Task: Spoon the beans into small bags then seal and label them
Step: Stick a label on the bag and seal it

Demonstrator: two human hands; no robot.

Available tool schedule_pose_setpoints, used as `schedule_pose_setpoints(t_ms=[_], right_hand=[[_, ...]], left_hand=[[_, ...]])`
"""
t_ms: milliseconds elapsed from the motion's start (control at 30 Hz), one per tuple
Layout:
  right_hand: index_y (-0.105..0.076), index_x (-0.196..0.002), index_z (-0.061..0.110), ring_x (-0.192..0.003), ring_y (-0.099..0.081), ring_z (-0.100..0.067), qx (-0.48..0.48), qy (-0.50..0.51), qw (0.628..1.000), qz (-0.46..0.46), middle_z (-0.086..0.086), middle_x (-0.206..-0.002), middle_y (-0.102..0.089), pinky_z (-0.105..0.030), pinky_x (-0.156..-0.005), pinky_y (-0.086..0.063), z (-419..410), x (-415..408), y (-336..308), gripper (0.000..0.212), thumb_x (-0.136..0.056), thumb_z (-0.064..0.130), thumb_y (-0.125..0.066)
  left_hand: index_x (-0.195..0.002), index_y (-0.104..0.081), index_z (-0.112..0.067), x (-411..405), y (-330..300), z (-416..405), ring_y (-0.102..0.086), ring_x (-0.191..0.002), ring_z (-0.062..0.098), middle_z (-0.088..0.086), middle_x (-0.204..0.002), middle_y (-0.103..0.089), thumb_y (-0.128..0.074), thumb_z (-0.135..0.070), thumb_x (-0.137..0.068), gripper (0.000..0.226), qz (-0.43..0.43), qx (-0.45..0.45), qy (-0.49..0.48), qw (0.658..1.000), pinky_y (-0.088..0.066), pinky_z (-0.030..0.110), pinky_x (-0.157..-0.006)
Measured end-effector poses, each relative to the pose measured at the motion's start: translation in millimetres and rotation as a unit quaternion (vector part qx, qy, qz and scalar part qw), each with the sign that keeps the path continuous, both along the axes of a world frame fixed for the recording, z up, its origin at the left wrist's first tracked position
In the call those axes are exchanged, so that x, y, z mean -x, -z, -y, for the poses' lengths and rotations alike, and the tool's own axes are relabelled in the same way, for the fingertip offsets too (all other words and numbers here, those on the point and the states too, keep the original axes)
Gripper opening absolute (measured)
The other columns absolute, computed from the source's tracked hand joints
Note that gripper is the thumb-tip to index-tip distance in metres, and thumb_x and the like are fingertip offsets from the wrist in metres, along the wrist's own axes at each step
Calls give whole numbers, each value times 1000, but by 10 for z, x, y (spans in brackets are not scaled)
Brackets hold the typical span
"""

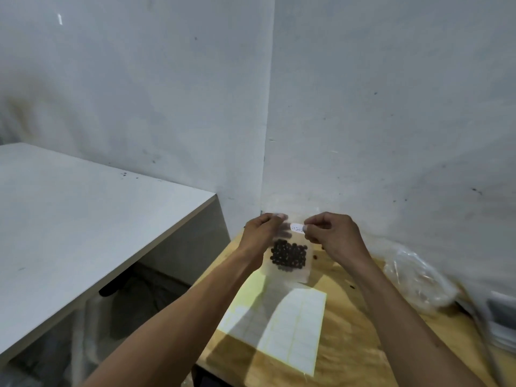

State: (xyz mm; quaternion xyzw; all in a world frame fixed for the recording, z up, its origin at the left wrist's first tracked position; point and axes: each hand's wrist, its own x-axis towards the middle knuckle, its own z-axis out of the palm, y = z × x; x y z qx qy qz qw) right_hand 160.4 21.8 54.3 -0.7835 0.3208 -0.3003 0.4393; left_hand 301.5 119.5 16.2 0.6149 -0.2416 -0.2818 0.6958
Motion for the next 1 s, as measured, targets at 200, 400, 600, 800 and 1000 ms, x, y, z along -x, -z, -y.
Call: schedule_pose_setpoints(t_ms=[200, 400, 600, 800, 1000], right_hand=[[-78, -95, 15, -76, -70, -8, 67, 60, 996, -1, 5, -83, -75, -17, -68, -53, 161, 158, -11, 10, -86, 16, -76], [-75, -98, 14, -82, -70, -8, 87, 100, 991, 24, 5, -87, -73, -26, -78, -59, 237, 271, -20, 14, -85, 19, -77], [-76, -95, 14, -81, -69, -6, 82, 125, 988, 42, 6, -85, -73, -26, -79, -59, 291, 358, -24, 11, -85, 18, -77], [-75, -92, 15, -79, -69, -3, 84, 134, 986, 45, 8, -84, -73, -25, -78, -59, 332, 397, -44, 9, -84, 19, -77], [-72, -92, 15, -75, -70, -7, 91, 115, 989, 29, 4, -81, -73, -15, -64, -54, 383, 452, -64, 7, -85, 16, -76]], left_hand=[[-105, -76, -16, 237, -106, 237, -77, -86, 21, 2, -95, -79, -66, -30, -95, 20, -13, 14, 28, 999, -50, 41, -87], [-110, -74, -16, 415, -188, 340, -77, -88, 19, 2, -102, -79, -65, -32, -97, 23, 1, 14, 51, 999, -48, 34, -78], [-105, -74, -8, 517, -224, 417, -77, -89, 24, 11, -101, -78, -73, -29, -91, 25, 6, 31, 70, 997, -49, 35, -78], [-94, -78, -7, 547, -229, 492, -73, -91, 32, 18, -90, -77, -80, -18, -82, 16, 48, 28, 79, 995, -53, 38, -83], [-97, -77, -4, 567, -290, 509, -72, -71, 15, 14, -81, -76, -73, -6, -86, 12, 88, 19, 53, 995, -53, 18, -67]])
